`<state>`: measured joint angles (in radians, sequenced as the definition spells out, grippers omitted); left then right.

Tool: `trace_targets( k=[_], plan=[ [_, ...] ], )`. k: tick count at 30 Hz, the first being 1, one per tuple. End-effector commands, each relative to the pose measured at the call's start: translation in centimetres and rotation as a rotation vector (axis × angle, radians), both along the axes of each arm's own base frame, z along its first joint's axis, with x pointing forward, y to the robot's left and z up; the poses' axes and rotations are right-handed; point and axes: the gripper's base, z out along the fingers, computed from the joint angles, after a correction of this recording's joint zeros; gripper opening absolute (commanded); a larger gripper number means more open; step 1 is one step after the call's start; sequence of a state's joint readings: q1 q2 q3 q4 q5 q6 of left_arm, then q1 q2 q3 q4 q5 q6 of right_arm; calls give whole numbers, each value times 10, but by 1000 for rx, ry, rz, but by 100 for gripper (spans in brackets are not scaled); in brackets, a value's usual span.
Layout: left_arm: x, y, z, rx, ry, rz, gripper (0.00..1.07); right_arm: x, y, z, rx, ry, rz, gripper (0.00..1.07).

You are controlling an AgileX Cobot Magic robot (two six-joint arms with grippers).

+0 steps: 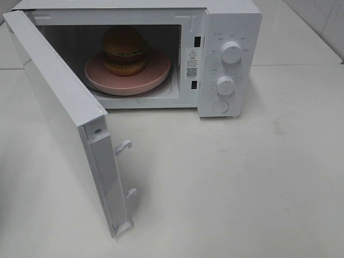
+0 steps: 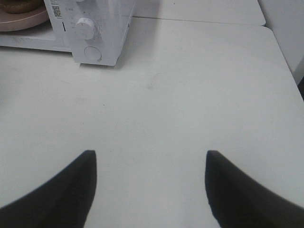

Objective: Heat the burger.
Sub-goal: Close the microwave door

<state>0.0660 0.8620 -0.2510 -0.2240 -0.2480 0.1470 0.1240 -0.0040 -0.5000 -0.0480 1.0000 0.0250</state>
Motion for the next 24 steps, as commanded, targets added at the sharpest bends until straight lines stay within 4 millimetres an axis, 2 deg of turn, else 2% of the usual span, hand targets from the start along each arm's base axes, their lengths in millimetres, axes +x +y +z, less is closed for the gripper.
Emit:
trace_targets(
  k=[1, 7, 16, 24],
  plan=[
    [7, 1, 0, 34, -55, 1, 0, -4, 0, -1, 6, -31, -4, 65],
    [23, -3, -8, 44, -76, -56, 0, -4, 0, -1, 6, -31, -4, 64],
    [43, -26, -27, 88, -105, -335, 0, -4, 0, -1, 6, -31, -4, 64],
    [56, -33, -37, 53, -137, -394, 0, -4, 0, -1, 6, -31, -4, 64]
  ],
)
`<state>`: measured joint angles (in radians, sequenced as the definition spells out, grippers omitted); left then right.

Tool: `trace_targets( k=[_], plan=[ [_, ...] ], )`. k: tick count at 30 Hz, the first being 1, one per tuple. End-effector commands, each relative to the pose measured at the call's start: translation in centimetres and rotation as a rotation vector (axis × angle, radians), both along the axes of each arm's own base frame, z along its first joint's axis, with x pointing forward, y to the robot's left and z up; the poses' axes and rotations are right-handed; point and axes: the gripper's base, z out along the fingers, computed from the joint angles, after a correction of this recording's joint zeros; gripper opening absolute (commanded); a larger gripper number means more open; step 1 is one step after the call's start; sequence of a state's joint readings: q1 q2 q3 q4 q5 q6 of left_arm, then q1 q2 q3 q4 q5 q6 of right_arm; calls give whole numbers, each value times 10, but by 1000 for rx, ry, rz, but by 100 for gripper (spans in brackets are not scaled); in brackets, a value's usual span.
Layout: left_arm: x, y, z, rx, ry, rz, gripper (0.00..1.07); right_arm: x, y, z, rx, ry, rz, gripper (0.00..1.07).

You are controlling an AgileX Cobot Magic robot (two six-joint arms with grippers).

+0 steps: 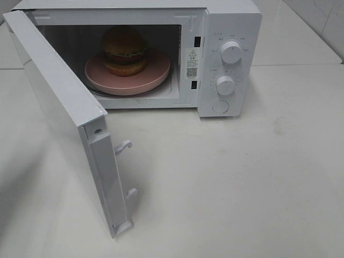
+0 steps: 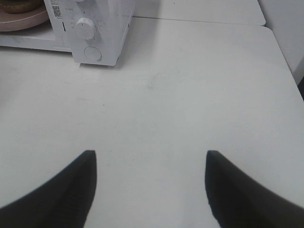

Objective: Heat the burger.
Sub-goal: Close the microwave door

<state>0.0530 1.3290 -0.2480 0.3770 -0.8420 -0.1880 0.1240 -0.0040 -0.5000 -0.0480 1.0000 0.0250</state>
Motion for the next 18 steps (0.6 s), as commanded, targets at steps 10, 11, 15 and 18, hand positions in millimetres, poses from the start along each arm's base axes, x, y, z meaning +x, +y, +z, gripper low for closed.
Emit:
trace_targets(
  k=[10, 11, 15, 18],
  plan=[
    [20, -36, -8, -54, 3, -130, 0, -4, 0, -1, 6, -31, -4, 64],
    [21, -40, -11, -71, 8, -131, 0, -4, 0, -1, 6, -31, -4, 64],
    [22, -44, -16, -87, 20, -132, 0, -4, 0, -1, 6, -31, -4, 64],
    [23, -49, -20, -104, 18, -141, 0, -4, 0, -1, 6, -31, -4, 64]
  ],
)
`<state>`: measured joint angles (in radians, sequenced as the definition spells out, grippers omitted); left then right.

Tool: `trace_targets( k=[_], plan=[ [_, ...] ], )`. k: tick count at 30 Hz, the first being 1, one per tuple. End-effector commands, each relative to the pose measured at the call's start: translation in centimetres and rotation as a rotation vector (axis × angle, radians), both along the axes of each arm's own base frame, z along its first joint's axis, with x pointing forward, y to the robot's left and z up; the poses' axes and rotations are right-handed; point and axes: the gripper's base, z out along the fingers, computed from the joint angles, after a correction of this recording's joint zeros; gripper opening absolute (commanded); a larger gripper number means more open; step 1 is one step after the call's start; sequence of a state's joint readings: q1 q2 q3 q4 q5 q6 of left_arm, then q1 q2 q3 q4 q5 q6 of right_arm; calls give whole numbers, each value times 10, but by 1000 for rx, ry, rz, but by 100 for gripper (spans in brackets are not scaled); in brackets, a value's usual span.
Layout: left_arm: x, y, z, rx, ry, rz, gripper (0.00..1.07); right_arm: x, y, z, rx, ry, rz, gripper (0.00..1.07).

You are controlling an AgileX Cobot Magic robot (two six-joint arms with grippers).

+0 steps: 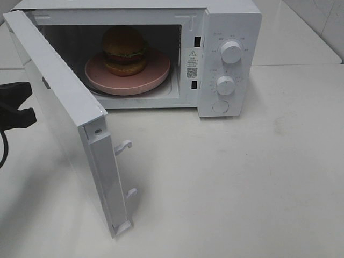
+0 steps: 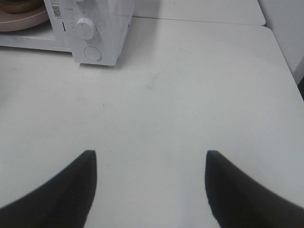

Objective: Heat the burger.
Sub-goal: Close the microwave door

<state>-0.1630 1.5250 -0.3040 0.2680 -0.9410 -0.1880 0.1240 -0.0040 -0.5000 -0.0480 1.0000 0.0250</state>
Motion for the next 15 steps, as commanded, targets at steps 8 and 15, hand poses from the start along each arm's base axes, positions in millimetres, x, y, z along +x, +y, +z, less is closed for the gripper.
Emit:
trace_targets(
  k=[8, 15],
  plan=[
    [6, -19, -1, -52, -27, -23, 0, -4, 0, -1, 6, -31, -4, 64],
    [21, -39, 2, -77, -45, -50, 0, -4, 0, -1, 6, -31, -4, 64]
  ],
)
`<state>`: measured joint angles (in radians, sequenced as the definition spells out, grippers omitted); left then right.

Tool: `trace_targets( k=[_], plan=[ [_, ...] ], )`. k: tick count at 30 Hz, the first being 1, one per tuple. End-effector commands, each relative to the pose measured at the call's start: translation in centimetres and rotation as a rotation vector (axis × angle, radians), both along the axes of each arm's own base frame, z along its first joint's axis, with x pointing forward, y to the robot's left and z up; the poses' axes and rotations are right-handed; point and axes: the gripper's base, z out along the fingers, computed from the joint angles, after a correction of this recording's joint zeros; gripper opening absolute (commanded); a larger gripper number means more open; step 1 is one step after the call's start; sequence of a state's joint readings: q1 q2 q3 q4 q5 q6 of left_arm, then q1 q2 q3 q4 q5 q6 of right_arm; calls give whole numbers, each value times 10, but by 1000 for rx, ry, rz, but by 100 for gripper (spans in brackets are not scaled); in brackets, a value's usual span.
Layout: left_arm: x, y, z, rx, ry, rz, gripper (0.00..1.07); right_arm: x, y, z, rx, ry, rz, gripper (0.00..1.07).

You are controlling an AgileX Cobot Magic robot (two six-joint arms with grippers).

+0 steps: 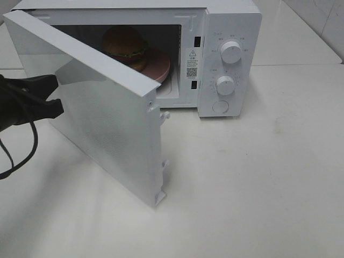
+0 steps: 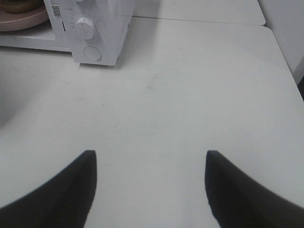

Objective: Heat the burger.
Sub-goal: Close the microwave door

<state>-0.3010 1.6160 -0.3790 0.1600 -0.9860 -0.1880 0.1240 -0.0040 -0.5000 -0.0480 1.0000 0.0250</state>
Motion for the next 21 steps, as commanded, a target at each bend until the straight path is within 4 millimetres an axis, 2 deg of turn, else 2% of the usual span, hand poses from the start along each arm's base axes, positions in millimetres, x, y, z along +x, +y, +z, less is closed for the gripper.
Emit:
trace_targets(
  k=[1, 6, 8, 14, 16, 21],
  plan=[
    [6, -7, 4, -19, -30, -6, 0, -4, 0, -1, 6, -31, -4, 64],
    [12, -20, 4, -36, -30, -18, 0, -4, 0, -1, 6, -31, -4, 64],
    [17, -35, 4, -55, -31, -32, 0, -4, 0, -1, 6, -31, -4, 64],
    [23, -50, 3, -67, -29, -52, 0, -4, 0, -1, 6, -31, -4, 64],
    [31, -65, 4, -73, -31, -70, 0, -4, 0, -1, 6, -31, -4, 64],
    [40, -80, 6, -70, -23, -73, 0, -4, 0, -1, 6, -31, -4, 64]
  ],
)
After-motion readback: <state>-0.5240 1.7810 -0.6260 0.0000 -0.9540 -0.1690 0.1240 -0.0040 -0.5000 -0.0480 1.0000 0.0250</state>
